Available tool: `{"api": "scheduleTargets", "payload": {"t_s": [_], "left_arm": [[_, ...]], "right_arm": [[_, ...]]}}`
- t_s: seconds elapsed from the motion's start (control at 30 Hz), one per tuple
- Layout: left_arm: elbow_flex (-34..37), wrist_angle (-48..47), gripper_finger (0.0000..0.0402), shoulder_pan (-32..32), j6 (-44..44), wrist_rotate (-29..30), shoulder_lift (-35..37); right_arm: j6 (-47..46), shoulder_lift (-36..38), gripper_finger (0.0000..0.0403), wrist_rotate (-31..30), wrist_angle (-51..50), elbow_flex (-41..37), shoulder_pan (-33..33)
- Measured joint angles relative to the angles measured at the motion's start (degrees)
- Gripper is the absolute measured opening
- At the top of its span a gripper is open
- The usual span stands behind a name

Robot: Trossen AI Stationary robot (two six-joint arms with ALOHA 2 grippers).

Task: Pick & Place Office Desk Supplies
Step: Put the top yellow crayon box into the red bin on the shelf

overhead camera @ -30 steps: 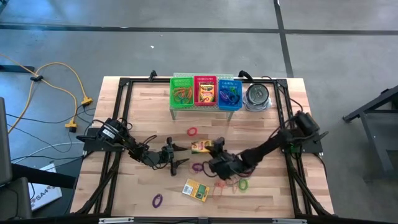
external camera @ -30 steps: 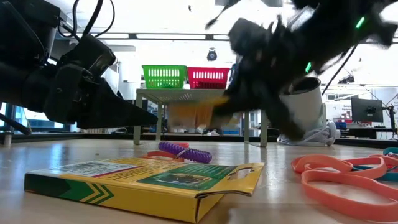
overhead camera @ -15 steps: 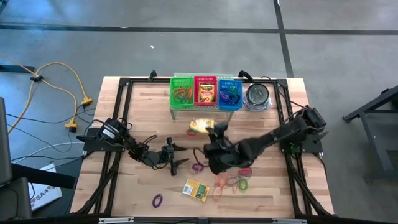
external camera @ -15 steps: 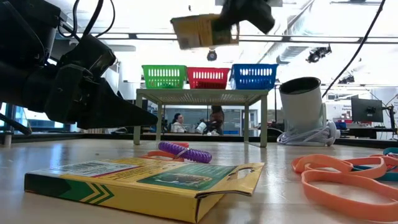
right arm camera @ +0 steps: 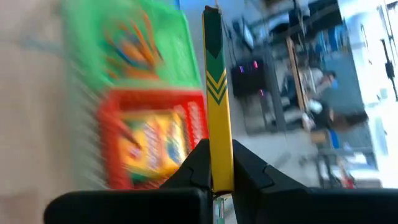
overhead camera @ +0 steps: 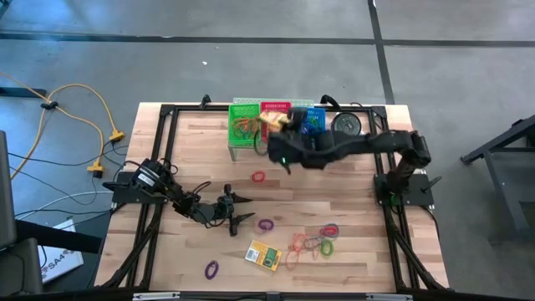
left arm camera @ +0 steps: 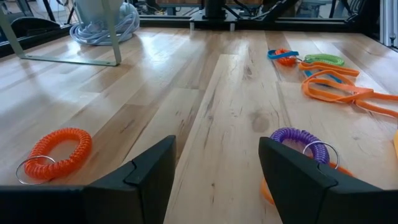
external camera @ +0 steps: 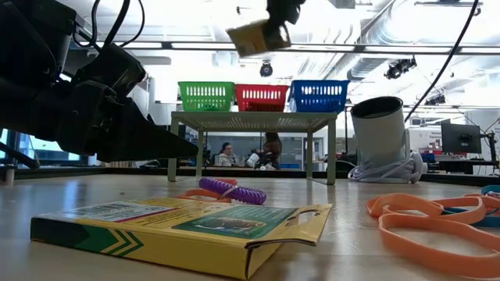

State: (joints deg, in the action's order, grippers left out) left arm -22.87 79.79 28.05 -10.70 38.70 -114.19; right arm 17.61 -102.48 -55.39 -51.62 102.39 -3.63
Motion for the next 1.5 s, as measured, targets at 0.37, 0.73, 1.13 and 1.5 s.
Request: {"api": "scheduleTargets", "payload": {"t_s": [0.37, 0.73, 1.13, 1.5], "left_arm": [[0.00, 0.01, 0.0223, -0.35, 1.26, -0.03, -0.02], [0.02, 0.35, 0.0223, -2.89, 1.70, -0.16, -0.02], [0.02, 0.44, 0.0223, -2.86, -1.57, -0.15, -0.02], [0.02, 0.44, 0.0223, -2.86, -1.78, -0.13, -0.02]], "right_arm": [[-6.49, -2.60, 0.0019, 7.90, -11.24, 2.78, 7.14], [-20.03, -20.09, 0.0019, 12.54, -38.36, 32.71, 7.66], [-22.32, -20.98, 0.0019, 12.41, -38.27, 32.59, 8.41], [-25.80, -20.92, 0.0029, 11.78, -35.75, 32.64, 10.31]]}}
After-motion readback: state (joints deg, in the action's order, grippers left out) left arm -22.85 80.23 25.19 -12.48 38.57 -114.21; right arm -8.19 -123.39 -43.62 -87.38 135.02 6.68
